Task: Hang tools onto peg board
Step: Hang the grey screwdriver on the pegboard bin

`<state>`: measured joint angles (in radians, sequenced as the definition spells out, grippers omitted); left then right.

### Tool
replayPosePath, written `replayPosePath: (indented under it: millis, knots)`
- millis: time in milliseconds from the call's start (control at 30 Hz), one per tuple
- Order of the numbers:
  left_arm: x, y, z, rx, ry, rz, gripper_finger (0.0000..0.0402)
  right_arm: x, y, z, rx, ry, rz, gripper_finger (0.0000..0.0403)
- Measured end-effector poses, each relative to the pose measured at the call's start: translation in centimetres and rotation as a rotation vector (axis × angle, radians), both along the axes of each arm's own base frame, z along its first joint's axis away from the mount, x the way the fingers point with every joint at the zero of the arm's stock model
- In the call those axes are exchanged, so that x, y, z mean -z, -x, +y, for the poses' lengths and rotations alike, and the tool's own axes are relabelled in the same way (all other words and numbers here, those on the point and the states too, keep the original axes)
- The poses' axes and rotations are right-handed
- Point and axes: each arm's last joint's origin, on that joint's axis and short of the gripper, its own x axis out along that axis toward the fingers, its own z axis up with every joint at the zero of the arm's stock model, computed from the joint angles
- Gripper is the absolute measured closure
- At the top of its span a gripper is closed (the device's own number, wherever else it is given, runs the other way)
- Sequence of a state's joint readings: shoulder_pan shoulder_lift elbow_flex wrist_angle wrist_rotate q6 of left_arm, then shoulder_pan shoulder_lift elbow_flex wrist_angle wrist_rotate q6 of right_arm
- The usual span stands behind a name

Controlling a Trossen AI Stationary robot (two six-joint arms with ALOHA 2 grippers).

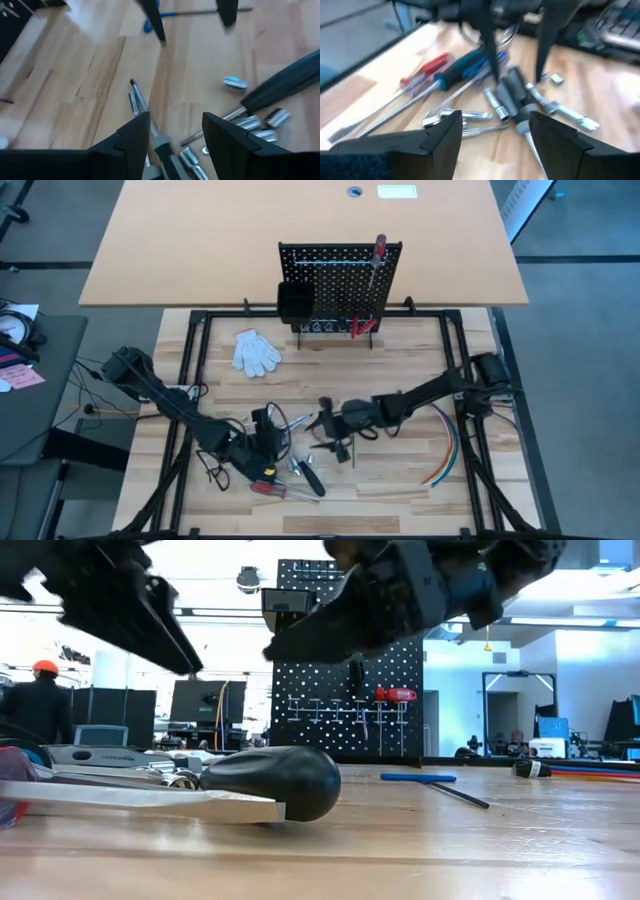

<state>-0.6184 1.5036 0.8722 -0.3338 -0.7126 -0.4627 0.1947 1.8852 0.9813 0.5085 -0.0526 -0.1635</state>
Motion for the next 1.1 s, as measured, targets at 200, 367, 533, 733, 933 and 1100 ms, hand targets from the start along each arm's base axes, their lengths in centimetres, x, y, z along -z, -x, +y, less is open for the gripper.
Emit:
replayPosePath:
  millis: [200, 367, 533, 733, 933, 1100]
  knots:
    - [-0.7, 1.5, -1.0, 0.015, -0.039, -0.029, 0.0226, 1.3, -2.1, 1.4, -0.044, 0.068, 0.126, 0.0169]
    - [-0.7, 1.7, -1.2, -0.001, -0.055, -0.052, 0.0226, 0.4, -2.9, 1.7, -0.049, 0.077, 0.155, 0.0174]
    - [0.0, 2.1, -0.9, -0.031, -0.047, -0.035, 0.0226, 0.1, -2.9, 1.1, -0.034, 0.074, 0.154, 0.0175]
    - [0.8, 3.2, -1.2, -0.042, -0.029, -0.017, 0.0226, 1.8, -3.4, 0.1, -0.002, 0.063, 0.188, 0.0175]
    - [1.1, 4.2, -1.7, -0.058, -0.023, -0.007, 0.0226, 5.4, -4.1, -1.8, -0.003, 0.041, 0.263, 0.0175]
    - [1.4, 5.4, -2.0, -0.088, -0.003, 0.016, 0.0226, 6.5, -4.4, -3.6, 0.015, -0.031, 0.288, 0.0175]
